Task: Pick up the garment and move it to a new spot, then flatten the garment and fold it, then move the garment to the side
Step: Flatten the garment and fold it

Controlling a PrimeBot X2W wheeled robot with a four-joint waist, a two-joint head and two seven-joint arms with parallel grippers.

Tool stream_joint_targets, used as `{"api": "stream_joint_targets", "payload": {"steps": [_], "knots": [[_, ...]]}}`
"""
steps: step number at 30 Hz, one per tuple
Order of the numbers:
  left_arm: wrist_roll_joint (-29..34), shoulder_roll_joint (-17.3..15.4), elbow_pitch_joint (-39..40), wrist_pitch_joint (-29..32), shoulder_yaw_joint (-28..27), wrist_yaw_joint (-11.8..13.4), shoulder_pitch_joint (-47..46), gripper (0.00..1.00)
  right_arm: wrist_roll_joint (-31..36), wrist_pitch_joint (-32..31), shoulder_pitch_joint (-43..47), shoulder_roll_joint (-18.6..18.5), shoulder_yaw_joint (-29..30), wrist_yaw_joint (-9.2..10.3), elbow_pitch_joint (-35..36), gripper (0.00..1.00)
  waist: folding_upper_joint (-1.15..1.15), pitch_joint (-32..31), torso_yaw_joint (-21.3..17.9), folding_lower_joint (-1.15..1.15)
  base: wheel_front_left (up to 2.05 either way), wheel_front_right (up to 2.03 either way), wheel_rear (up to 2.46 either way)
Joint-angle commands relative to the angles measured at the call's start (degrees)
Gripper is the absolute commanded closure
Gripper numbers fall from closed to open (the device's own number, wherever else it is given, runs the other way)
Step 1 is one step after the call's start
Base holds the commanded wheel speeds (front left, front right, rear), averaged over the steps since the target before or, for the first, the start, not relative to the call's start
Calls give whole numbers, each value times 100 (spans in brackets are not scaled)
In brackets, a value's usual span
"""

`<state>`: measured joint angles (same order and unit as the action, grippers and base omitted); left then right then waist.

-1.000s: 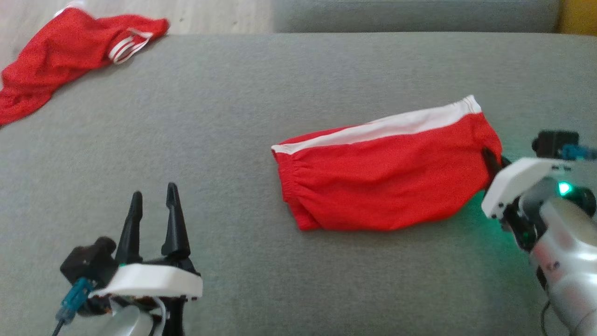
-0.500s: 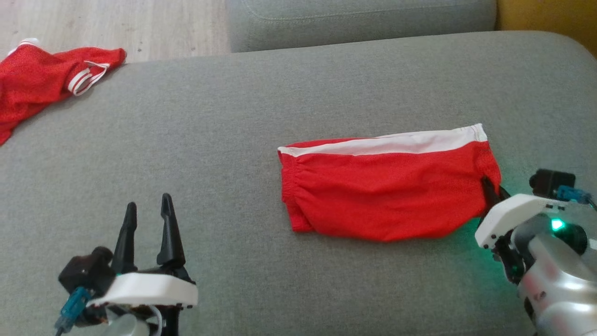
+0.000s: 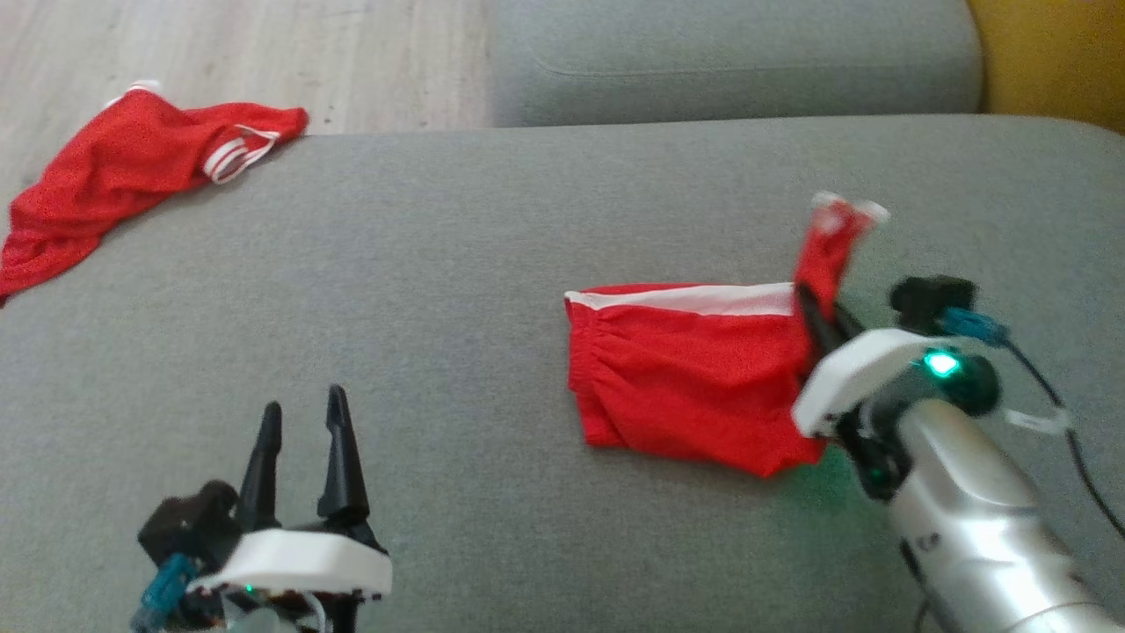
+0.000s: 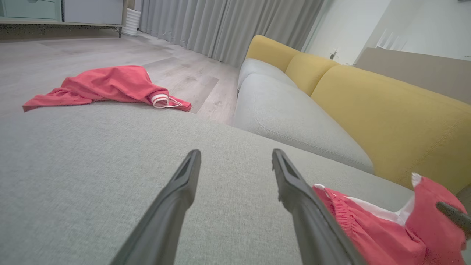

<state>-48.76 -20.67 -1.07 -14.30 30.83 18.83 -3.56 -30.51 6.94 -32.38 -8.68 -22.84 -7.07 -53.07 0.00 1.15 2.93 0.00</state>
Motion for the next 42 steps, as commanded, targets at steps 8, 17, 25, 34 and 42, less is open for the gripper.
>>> {"api": "stream_joint_targets", "payload": {"steps": [8,17,25,34,42], "knots": [[31,85,85,-64,-161,-74,-109,0,315,-752,-48,429,-492,-42,1103,100,0,-70,360,0,0,0,0],[62,206,-32,-67,-198,-172,-125,0,534,-1403,263,550,-863,-42,1372,100,0,-28,593,0,0,0,0],[86,258,-121,-68,-238,-225,-70,0,579,-1503,435,575,-1047,-42,1540,12,0,-105,594,0,0,0,0],[129,262,-146,-68,-184,-240,-43,0,418,-1278,685,579,-1302,-42,2130,0,0,-187,473,0,0,0,0],[173,270,-123,-55,-95,-237,-29,0,837,-918,872,514,-405,-42,2565,0,0,-212,324,0,0,0,0]]}}
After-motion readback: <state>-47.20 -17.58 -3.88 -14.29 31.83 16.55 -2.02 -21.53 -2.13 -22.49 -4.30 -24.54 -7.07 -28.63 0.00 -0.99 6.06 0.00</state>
